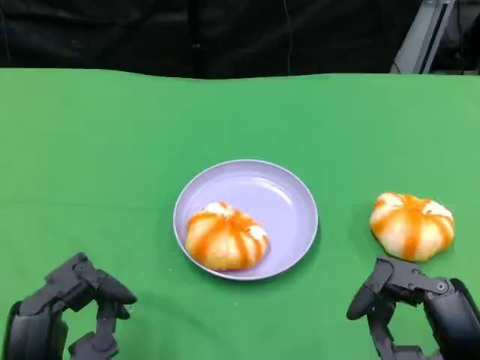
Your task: Grasp the bread from the table and place it into the plate.
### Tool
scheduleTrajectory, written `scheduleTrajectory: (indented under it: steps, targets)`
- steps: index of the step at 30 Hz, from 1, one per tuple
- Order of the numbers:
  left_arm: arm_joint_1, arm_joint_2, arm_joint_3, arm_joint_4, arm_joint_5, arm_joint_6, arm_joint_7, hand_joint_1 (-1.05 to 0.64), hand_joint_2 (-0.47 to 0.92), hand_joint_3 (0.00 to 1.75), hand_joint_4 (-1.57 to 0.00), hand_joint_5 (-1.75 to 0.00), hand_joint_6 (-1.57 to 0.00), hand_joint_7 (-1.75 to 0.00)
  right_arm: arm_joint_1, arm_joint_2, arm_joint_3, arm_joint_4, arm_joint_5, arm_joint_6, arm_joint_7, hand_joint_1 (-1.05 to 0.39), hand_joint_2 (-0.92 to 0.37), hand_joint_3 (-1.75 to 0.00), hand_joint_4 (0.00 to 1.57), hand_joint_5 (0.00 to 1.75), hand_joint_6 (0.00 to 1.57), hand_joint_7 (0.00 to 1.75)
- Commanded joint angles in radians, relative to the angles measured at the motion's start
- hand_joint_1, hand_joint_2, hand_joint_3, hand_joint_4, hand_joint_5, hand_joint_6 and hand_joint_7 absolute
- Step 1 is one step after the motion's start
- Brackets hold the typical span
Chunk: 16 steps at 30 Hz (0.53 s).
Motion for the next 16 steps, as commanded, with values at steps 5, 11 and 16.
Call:
scheduleTrajectory:
  steps: [5,11,16]
  targets:
    - [-0.026,-0.016,0.024,0.059,0.003,-0.041,-0.019,0.17,0.47,1.27,-0.78,-1.74,-0.75,-1.51,-0.011,-0.013,-0.015,0.024,-0.007,-0.014,-0.007,0.09,-0.34,-1.40,0.84,1.60,0.81,1.32]
    - [-0.032,-0.023,0.038,0.059,0.021,-0.040,-0.017,0.13,0.46,1.26,-0.79,-1.71,-0.77,-1.47,-0.024,-0.012,-0.015,0.044,-0.004,-0.036,-0.005,0.10,-0.33,-1.43,0.85,1.59,0.81,1.32]
    - [-0.032,-0.019,0.047,0.053,0.010,-0.030,-0.028,0.14,0.48,1.24,-0.79,-1.71,-0.77,-1.48,-0.019,-0.008,-0.010,0.027,-0.016,-0.031,-0.006,0.09,-0.32,-1.43,0.85,1.58,0.81,1.33]
